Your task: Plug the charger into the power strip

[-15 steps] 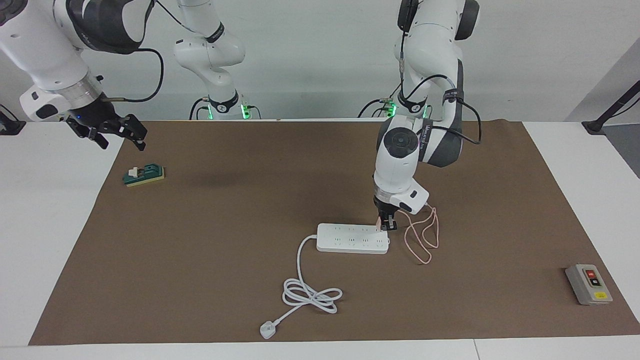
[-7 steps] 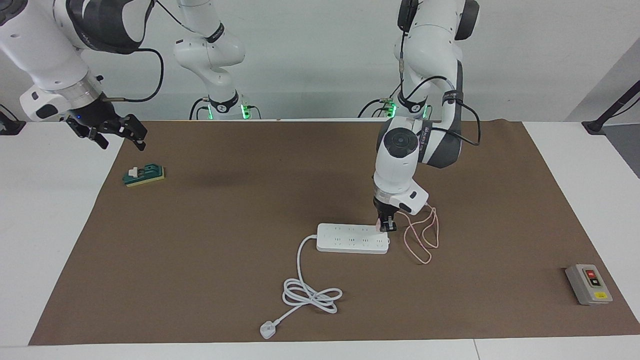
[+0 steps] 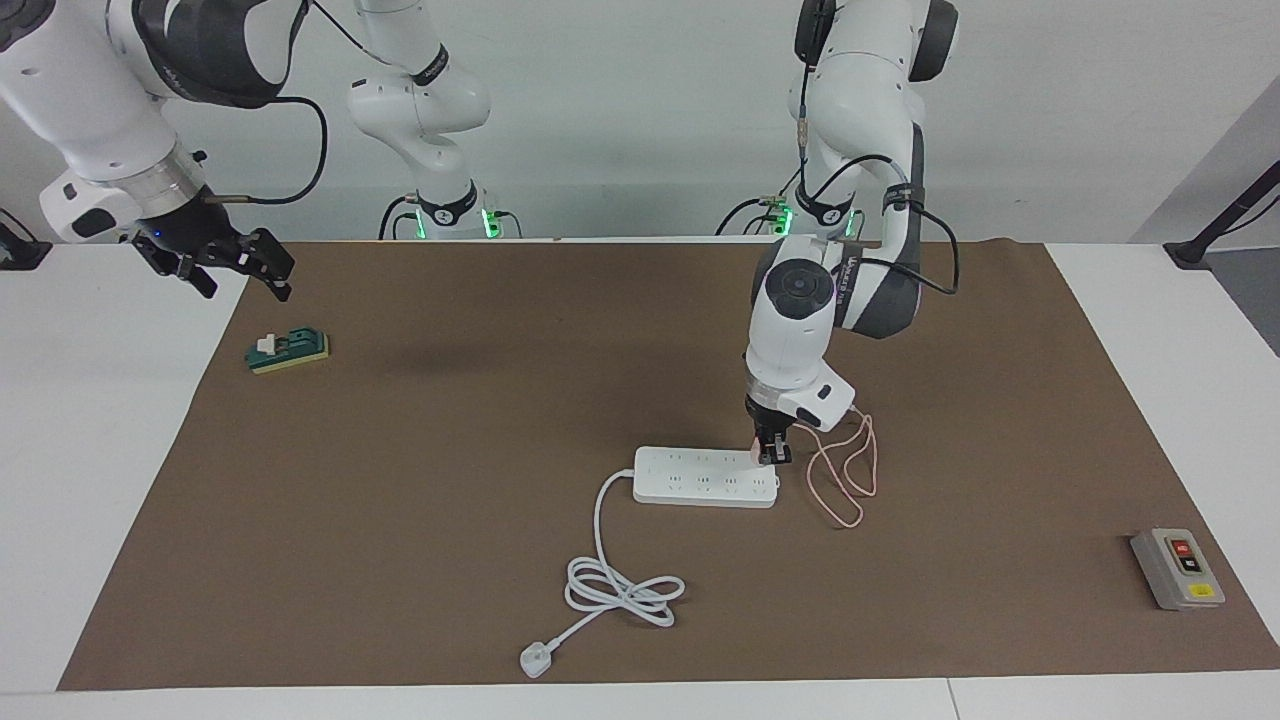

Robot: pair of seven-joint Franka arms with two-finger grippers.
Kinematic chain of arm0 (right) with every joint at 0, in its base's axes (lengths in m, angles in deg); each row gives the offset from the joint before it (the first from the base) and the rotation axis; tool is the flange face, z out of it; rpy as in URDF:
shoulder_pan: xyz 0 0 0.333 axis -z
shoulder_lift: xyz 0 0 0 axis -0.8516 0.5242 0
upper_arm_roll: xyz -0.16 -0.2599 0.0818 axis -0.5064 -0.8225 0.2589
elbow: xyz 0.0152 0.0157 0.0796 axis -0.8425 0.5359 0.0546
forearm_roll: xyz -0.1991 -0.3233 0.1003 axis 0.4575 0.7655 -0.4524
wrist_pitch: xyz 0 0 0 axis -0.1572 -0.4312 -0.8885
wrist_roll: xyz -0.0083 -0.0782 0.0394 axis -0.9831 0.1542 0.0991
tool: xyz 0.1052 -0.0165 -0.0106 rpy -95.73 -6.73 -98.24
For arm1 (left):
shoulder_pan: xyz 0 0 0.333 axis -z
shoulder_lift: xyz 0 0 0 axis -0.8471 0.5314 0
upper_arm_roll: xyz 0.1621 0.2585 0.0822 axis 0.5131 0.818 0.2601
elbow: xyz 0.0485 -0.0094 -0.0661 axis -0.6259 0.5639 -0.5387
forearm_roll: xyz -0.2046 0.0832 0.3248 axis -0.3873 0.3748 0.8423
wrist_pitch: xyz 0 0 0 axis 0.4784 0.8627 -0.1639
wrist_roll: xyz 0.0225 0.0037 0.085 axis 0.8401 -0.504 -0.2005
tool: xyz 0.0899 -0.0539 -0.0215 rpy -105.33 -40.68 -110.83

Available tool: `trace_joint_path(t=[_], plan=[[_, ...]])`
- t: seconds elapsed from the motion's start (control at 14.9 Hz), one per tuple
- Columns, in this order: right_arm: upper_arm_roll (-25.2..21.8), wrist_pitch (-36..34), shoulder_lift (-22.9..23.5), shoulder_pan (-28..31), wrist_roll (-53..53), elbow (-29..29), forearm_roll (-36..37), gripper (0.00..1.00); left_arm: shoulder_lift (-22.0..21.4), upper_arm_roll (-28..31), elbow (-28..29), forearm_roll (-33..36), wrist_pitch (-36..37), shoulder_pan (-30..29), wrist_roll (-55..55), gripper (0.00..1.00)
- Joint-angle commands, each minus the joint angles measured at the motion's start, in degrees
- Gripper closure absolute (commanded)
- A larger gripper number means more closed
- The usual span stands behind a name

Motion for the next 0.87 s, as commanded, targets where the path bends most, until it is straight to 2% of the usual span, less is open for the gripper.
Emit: trace_joint_path(t=[0.0,0.81], plan=[[0.3,-1.0,-0.8,0.3,-0.7,0.4,-0.3,0.0,0.2,0.6,1.0,1.1,-1.4,1.1,-0.9,1.0],[0.3,-1.0,-0.8,0.3,-0.7,0.4,-0.3,0.0,1.7,0.5,-0.5,0.8,-1.4,1.7,-0.9,1.0]])
